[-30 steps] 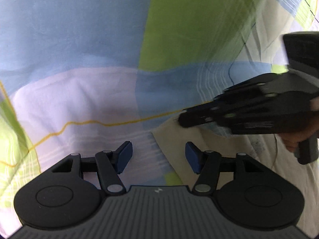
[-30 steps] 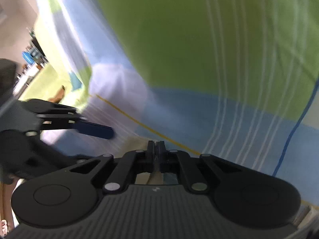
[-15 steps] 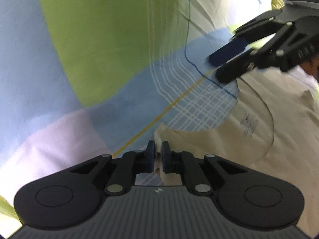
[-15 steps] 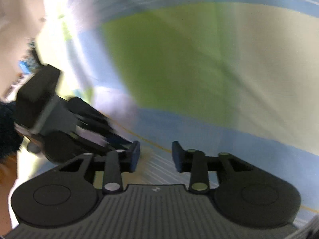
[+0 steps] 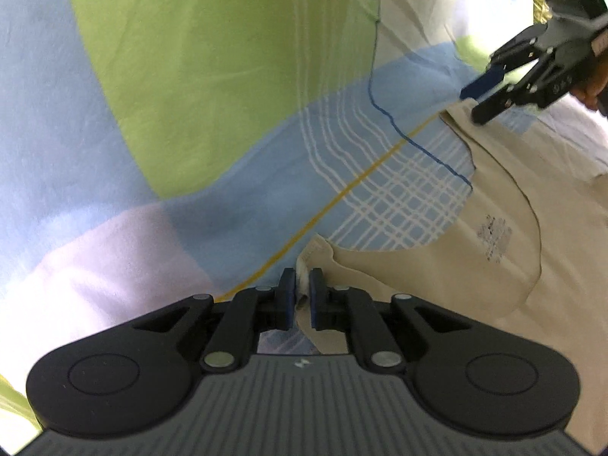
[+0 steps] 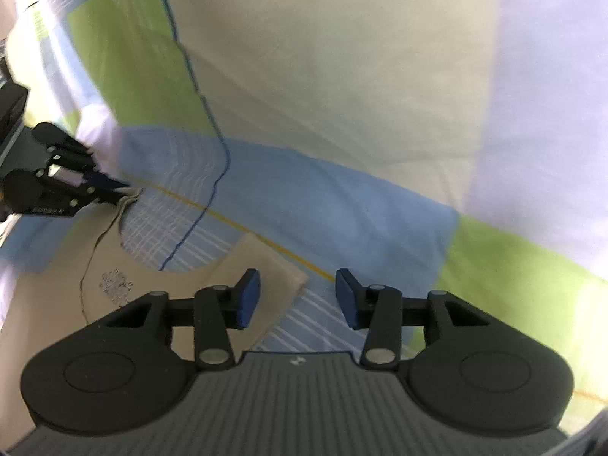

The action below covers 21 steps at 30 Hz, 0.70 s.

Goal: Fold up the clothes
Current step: 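Lift the hem with both grippers and fold it toward the shoulders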

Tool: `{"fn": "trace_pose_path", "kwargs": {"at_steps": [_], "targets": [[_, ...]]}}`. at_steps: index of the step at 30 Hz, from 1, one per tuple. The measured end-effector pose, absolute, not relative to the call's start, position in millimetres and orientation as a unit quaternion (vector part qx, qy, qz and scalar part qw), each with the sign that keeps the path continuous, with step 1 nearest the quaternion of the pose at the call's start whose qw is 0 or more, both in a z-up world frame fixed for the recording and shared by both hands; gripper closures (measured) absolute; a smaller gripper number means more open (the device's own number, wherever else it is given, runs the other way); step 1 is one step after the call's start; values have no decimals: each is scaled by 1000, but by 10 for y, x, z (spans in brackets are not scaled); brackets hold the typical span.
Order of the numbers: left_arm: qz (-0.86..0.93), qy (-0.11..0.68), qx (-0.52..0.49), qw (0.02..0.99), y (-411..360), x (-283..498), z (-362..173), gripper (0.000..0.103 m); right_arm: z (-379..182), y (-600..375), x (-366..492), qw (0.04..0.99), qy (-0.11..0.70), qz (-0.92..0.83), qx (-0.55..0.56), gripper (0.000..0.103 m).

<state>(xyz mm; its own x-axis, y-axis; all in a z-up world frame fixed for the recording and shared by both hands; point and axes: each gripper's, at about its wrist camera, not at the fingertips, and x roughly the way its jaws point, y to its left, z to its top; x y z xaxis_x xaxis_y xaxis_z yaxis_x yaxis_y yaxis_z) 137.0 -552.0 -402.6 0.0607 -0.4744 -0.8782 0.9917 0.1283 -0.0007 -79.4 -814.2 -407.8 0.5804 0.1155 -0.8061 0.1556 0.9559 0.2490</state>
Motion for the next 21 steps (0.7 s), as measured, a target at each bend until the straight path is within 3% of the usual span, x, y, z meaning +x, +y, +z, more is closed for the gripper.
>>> {"fn": "trace_pose_path", "kwargs": {"at_steps": [1, 7, 13, 17, 21], "targets": [[-569, 382, 339, 645, -5512, 1368, -4011, 98, -4076, -8125, -751, 877, 457, -1, 146, 99], [-570, 297, 369, 671, -5256, 977, -3587, 101, -3751, -7857, -889, 905, 416, 0, 86, 99], [-583, 271, 352, 680, -4551, 130, -3016, 101, -3091, -7164, -1693, 934, 356, 26, 16, 99], [-574, 280, 367, 676, -4142, -568, -2984, 101, -2942, -6648, -2366, 931, 361, 51, -17, 99], [-551, 284, 391, 681, -3739, -1423, -3238, 99, -3278, -5947, -3143, 913, 399, 70, -52, 99]]}}
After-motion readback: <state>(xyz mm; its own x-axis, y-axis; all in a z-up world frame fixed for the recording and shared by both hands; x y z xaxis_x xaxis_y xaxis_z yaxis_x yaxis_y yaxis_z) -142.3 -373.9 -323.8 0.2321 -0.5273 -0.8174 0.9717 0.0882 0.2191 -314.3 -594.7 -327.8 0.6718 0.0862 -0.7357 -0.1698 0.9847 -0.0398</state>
